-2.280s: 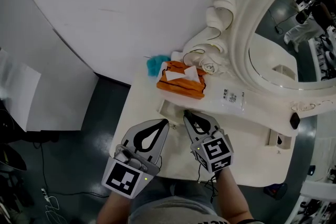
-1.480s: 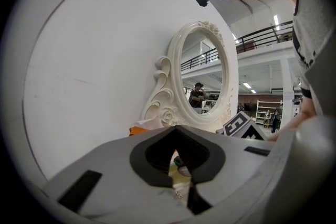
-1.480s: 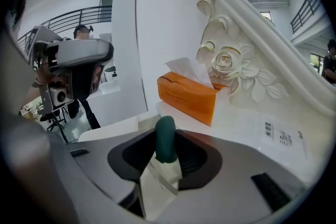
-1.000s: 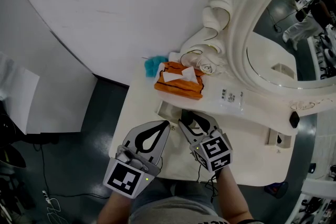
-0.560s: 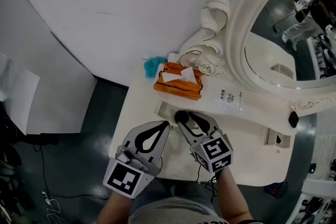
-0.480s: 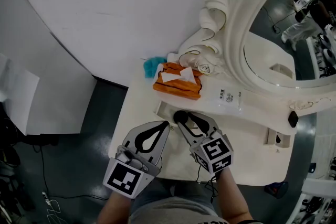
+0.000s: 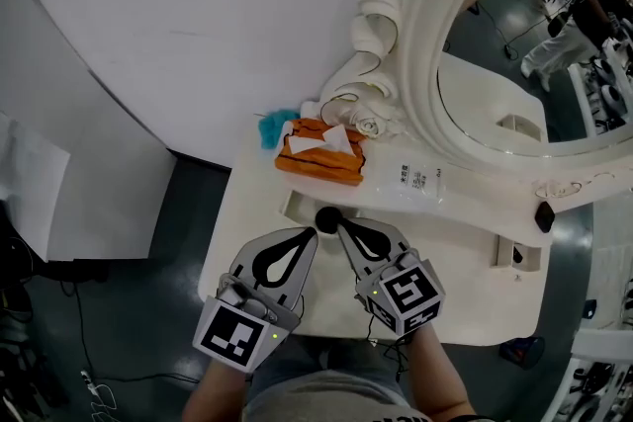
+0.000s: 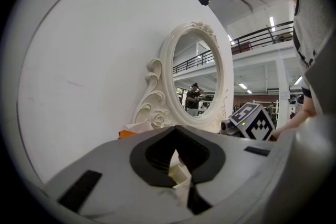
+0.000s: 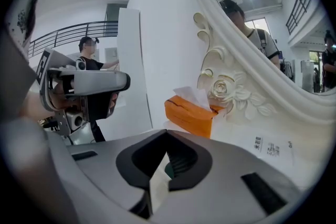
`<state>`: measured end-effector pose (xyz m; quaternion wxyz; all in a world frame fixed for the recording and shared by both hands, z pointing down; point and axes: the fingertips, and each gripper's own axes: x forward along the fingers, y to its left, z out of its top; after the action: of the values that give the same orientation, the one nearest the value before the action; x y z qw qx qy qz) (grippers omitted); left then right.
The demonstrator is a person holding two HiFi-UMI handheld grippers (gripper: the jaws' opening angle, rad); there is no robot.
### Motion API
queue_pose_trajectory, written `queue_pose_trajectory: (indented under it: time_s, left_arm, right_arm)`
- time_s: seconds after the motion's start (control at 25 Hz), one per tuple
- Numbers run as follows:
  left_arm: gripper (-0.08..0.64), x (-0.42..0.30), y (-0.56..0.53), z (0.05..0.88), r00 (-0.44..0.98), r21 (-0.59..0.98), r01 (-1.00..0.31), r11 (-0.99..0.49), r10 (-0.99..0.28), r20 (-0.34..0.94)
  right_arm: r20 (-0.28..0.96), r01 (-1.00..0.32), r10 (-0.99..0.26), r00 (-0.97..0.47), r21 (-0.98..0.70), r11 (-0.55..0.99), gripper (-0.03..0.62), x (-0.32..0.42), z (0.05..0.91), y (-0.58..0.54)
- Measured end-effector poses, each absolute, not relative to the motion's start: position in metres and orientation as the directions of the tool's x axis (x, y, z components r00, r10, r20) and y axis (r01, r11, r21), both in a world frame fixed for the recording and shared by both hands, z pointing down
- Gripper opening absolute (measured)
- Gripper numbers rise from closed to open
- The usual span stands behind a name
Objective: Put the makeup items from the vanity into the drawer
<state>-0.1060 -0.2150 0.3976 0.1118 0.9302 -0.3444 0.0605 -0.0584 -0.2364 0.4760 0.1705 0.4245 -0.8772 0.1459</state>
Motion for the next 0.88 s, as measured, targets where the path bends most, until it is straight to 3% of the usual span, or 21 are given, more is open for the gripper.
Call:
queue_pose_trajectory:
  time_s: [0.4, 0.88]
  left_arm:
    - [0.018, -0.082, -0.203, 0.388, 0.784, 0.156, -0.619, -0.770, -0.595, 0.176]
    - [0.018, -0.032, -0.182, 0.371, 0.842, 0.128, -0.536, -0.834, -0.518, 0.150]
  right_arm:
    - [0.283, -0.775, -0.726, -0.627, -0.132, 0.618, 0.011, -0.053, 0.424, -0.218]
    - [0.142, -0.809, -0.798, -0.586, -0.157, 0.566, 0.011, -0.007, 0.369, -0.190]
